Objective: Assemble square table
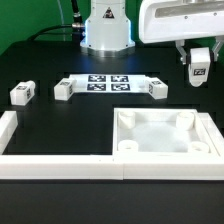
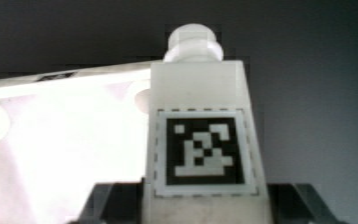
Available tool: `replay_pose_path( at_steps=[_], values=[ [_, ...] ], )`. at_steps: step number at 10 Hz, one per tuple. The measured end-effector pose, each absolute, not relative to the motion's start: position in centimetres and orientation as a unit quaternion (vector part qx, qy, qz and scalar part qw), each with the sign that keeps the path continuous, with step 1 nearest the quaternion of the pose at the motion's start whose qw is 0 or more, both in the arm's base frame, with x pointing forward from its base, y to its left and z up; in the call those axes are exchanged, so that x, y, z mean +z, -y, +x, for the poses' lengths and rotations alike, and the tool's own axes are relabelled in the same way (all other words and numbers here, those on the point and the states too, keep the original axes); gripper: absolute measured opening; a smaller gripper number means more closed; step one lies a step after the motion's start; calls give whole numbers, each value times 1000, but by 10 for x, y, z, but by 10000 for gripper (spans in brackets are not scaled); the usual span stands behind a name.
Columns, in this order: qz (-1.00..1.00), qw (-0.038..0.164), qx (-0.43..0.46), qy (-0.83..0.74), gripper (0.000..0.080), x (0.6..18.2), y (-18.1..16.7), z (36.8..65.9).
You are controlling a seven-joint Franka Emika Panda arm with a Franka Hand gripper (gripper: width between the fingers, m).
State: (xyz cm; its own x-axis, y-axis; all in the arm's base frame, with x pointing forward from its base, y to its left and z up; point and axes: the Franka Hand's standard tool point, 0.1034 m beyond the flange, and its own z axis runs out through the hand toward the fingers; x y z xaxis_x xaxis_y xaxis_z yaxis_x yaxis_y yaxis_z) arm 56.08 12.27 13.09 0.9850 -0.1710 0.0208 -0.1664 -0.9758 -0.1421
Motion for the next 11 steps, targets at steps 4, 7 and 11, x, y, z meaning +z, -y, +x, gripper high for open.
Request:
replay_pose_path(
  at_steps=[4,7,11],
  values=[
    [-997,64,-26,-25,291,146,-89,578],
    [-997,65,-35,-26,291,146,-92,580],
    [-988,62,-142,-22,291,155,-93,608]
  ],
)
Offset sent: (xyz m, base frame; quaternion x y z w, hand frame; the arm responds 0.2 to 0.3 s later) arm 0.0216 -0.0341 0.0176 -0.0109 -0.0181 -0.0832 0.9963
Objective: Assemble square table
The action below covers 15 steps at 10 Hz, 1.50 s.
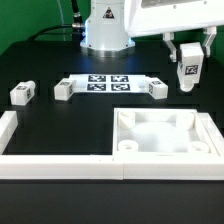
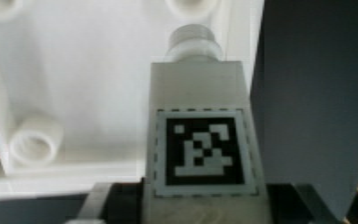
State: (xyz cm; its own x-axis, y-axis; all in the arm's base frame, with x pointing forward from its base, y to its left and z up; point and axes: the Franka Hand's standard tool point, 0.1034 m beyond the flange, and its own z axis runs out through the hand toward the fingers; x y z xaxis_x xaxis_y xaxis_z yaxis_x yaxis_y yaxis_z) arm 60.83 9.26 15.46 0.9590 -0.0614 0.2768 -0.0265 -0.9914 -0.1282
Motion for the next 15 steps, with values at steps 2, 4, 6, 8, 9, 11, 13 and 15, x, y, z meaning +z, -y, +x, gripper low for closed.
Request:
replay_pose_path(
  at_steps=[2,4,6,8,9,11,13,15],
  values=[
    [-978,63,-196,-33,291,158,-91,610],
    [-968,60,-243,-33,291,155,-92,609],
    [-969,55,-238,-19,291,149,-89,609],
    [-969,41,-241,27,291,139,-87,619],
    [-969,40,-241,35,291,139,-88,622],
    [-969,40,-240,35,291,138,-88,621],
    [-969,40,-240,35,291,137,-88,621],
    [-969,41,-242,42,291,127,-94,637]
  ],
)
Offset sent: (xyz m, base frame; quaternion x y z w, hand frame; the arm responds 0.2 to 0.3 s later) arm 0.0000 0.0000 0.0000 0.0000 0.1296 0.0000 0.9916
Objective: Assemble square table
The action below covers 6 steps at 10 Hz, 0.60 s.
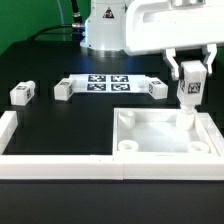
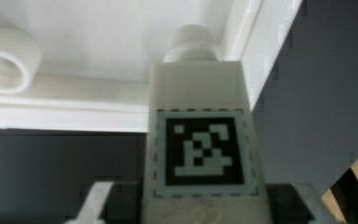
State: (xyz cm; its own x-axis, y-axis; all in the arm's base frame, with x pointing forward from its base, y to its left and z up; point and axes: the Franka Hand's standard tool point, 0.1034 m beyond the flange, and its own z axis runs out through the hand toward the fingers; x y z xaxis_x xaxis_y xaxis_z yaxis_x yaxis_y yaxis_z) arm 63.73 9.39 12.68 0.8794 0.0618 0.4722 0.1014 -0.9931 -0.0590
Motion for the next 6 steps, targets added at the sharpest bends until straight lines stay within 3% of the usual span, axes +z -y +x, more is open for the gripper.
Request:
replay_pose_path(
  at_steps=[2,6],
  values=[
    [-965,36,-251,61,291,126,-91,657],
    [-966,37,-248,61,291,127,-91,658]
  ],
)
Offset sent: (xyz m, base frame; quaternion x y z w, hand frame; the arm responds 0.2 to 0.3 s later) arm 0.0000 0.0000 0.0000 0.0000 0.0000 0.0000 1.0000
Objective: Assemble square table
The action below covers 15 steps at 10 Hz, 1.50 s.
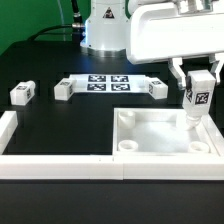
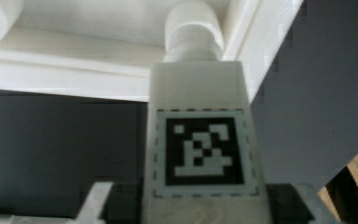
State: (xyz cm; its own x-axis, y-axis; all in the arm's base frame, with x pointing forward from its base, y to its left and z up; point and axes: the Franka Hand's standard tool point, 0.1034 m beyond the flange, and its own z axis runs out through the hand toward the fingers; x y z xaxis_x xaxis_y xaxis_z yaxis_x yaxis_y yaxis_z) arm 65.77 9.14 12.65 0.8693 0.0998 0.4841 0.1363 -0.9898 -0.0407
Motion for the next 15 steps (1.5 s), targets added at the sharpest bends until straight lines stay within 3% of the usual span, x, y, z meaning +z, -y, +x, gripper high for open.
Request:
replay_pose_path(
  at_steps=[4,9,15],
  values=[
    [-964,39,-254,63,291,120,-97,675],
    [-967,38,-244,62,291,97,-96,675],
    [-966,38,-250,62,291,96,-97,676]
  ],
)
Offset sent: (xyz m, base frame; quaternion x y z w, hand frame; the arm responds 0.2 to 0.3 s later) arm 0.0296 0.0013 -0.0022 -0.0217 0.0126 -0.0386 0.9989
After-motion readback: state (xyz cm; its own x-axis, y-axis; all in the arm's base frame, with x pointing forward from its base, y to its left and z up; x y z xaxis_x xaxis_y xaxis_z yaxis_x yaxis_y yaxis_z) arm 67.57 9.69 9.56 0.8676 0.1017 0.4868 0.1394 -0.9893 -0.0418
